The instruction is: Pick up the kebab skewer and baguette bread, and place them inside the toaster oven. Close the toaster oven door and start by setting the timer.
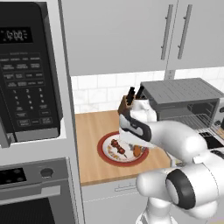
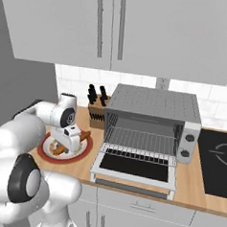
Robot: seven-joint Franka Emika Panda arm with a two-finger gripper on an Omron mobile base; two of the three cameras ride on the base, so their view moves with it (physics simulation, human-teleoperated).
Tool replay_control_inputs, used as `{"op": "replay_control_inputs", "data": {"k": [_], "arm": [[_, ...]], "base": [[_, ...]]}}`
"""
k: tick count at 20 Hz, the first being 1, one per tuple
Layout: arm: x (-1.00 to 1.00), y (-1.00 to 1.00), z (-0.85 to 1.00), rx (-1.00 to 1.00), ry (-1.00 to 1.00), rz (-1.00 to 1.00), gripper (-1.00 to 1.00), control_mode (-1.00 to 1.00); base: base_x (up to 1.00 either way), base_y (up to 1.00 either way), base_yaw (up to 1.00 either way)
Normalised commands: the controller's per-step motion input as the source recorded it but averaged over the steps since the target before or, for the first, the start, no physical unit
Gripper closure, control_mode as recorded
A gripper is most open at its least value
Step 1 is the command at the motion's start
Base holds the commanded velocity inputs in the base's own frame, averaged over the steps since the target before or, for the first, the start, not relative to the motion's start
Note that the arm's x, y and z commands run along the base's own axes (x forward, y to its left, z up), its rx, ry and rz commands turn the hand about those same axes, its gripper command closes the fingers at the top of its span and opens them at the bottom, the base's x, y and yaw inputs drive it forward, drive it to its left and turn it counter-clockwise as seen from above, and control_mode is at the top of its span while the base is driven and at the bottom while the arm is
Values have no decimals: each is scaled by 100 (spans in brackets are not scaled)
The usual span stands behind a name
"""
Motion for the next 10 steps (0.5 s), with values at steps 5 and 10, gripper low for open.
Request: {"op": "replay_control_inputs", "data": {"k": [5, 10], "arm": [[-67, -70, 100, 3, 0, 0, 100, -100], [-62, -95, 73, 1, 0, 2, 100, -100]], "base": [[0, 0, 0], [0, 0, 0]]}}
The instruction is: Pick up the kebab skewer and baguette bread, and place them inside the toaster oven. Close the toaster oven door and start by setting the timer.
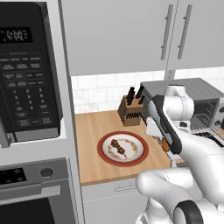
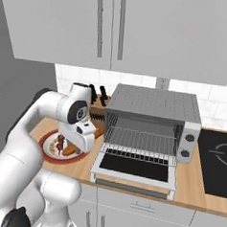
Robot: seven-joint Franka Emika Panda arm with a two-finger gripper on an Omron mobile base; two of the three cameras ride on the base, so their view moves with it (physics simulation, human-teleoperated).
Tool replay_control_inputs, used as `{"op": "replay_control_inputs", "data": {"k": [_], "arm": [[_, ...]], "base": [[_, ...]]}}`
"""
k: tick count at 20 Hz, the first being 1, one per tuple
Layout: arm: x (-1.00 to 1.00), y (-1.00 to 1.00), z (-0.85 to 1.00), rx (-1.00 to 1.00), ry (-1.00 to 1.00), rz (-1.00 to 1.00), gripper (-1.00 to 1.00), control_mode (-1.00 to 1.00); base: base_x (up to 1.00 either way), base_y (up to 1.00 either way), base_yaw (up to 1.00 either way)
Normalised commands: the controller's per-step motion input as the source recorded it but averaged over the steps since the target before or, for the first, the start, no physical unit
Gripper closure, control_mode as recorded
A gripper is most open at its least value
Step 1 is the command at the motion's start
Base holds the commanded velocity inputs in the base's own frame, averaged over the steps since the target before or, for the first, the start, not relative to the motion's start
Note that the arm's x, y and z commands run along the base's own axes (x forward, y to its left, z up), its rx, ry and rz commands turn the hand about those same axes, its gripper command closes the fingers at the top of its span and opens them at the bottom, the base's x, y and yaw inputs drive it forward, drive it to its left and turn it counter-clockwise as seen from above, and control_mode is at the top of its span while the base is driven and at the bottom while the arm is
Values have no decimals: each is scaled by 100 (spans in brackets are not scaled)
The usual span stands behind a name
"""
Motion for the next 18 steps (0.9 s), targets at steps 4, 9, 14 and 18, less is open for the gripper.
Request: {"op": "replay_control_inputs", "data": {"k": [4, 9, 14, 18], "arm": [[-13, -92, 65, 8, 0, 0, 100, -100], [22, -67, -1, 7, -1, -2, 100, -100], [63, -32, -7, 14, -8, -1, 100, -100], [53, -31, -27, 15, -5, 0, 100, -100]], "base": [[0, 0, 0], [0, 0, 0], [0, 0, 0], [0, 0, 0]]}}
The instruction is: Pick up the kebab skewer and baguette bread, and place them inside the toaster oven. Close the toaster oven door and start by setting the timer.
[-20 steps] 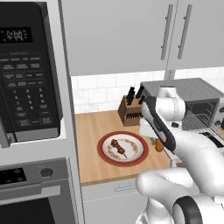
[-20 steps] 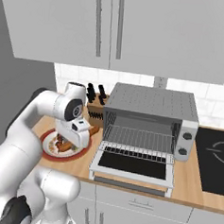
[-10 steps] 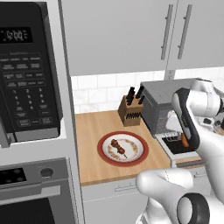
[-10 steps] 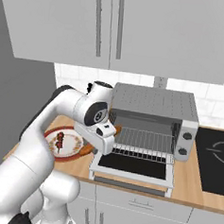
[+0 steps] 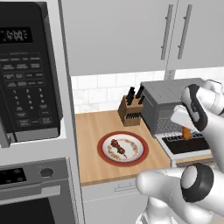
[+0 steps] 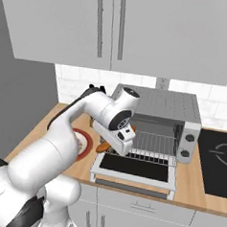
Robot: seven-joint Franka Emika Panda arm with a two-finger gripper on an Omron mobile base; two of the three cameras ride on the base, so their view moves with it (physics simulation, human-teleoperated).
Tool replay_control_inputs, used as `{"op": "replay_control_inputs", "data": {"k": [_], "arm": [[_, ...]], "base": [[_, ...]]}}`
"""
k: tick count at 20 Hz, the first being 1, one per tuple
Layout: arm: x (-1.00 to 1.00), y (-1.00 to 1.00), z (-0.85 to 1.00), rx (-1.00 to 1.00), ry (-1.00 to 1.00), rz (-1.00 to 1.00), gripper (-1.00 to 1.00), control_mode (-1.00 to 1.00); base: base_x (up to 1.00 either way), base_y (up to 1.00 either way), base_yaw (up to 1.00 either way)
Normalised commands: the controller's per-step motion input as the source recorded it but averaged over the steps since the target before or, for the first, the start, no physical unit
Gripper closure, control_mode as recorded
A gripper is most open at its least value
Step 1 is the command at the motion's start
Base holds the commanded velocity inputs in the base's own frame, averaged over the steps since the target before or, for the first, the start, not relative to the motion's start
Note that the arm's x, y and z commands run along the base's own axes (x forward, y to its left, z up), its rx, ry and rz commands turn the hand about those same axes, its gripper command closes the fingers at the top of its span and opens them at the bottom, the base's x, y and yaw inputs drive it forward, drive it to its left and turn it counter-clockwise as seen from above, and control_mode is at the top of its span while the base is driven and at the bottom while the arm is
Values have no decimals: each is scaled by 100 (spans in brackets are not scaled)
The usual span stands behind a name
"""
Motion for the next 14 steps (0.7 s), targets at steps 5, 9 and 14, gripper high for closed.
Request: {"op": "replay_control_inputs", "data": {"k": [5, 9, 14], "arm": [[70, -9, -25, 5, -1, 0, 100, -100], [41, 4, -16, 0, 0, 0, 100, -100], [43, -1, -44, 0, 0, 0, 100, -100]], "base": [[0, 0, 0], [0, 0, 0], [0, 0, 0]]}}
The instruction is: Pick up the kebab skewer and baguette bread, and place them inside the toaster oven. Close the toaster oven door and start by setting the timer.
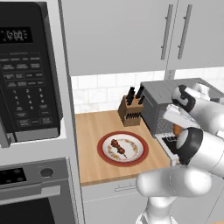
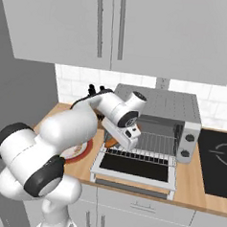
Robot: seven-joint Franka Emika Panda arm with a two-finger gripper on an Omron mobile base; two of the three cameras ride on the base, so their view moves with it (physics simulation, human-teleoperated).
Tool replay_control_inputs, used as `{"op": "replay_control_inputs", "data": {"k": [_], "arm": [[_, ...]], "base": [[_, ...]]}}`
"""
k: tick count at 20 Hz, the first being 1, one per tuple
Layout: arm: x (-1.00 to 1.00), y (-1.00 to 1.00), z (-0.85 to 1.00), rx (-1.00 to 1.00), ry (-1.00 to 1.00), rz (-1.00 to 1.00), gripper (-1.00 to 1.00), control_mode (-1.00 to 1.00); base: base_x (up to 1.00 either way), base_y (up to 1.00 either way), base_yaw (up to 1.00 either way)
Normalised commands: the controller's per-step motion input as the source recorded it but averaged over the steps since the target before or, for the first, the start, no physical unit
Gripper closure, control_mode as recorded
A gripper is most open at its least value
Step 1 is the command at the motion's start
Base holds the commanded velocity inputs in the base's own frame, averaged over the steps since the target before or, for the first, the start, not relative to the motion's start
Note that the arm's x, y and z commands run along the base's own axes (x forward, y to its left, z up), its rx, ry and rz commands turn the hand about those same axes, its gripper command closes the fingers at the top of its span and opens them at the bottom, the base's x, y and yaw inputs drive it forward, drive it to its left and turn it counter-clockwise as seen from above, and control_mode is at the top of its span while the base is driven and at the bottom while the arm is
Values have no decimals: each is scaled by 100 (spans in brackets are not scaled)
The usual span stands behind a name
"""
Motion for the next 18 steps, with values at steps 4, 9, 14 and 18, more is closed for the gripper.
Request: {"op": "replay_control_inputs", "data": {"k": [4, 9, 14, 18], "arm": [[36, 1, -22, 0, -4, -2, 100, -100], [10, 0, -25, 0, -2, -1, 100, -100], [4, 0, -23, 0, -4, -1, 100, -100], [-18, 0, -22, 0, -5, 0, -100, -100]], "base": [[0, 0, 0], [0, 0, 0], [0, 0, 0], [0, 0, 0]]}}
